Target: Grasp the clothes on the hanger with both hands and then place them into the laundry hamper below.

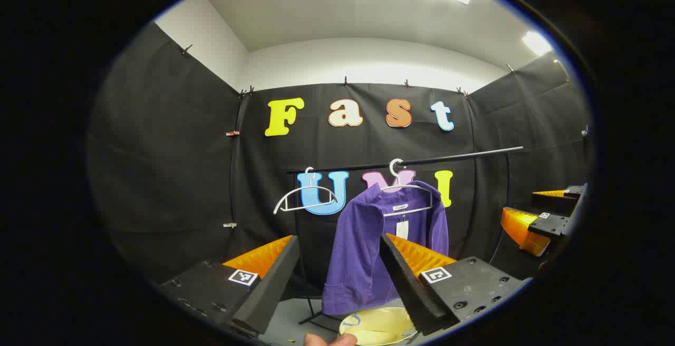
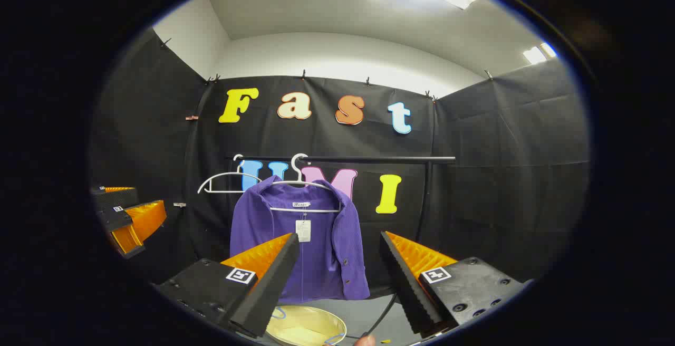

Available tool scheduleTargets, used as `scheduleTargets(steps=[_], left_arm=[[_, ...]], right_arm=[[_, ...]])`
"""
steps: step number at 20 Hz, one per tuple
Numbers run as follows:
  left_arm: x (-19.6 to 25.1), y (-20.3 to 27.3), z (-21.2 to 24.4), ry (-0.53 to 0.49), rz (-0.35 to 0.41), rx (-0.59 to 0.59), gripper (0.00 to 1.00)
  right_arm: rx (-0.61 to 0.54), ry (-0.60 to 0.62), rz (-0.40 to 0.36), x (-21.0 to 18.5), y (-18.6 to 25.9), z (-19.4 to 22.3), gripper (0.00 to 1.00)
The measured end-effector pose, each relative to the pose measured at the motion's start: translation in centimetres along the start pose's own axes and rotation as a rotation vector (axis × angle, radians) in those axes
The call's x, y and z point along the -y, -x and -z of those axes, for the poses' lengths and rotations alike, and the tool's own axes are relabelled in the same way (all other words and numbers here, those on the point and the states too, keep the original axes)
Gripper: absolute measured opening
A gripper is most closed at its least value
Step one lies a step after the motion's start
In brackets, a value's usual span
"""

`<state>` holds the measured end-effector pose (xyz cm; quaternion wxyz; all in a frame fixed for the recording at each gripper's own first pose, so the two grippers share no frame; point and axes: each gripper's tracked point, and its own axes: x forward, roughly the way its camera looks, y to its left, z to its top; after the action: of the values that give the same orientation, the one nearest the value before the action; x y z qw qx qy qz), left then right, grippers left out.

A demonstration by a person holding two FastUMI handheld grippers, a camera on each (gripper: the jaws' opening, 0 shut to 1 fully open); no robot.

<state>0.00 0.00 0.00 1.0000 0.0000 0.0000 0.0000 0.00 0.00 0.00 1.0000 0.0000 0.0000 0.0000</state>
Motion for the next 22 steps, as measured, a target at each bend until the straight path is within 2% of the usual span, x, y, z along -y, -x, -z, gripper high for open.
scheduleTargets(steps=[2, 11, 16, 22], left_arm=[[0.3, -0.1, -0.1, 0.002, 0.010, 0.004, 0.96], [0.6, 0.2, -0.1, -0.001, 0.012, 0.005, 0.99], [1.2, 0.1, -0.1, -0.003, 0.020, 0.007, 0.96], [2.9, -3.1, 0.1, -0.003, 0.040, 0.007, 0.96]], right_arm=[[0.000, -0.002, 0.005, 0.1, -0.1, 0.0, 0.98], [0.000, 0.004, 0.010, 0.5, 0.2, 0.0, 0.98], [0.001, 0.004, 0.004, 0.4, 0.3, -0.2, 0.98], [0.008, 0.022, 0.003, 1.0, -2.5, 0.1, 0.98]])
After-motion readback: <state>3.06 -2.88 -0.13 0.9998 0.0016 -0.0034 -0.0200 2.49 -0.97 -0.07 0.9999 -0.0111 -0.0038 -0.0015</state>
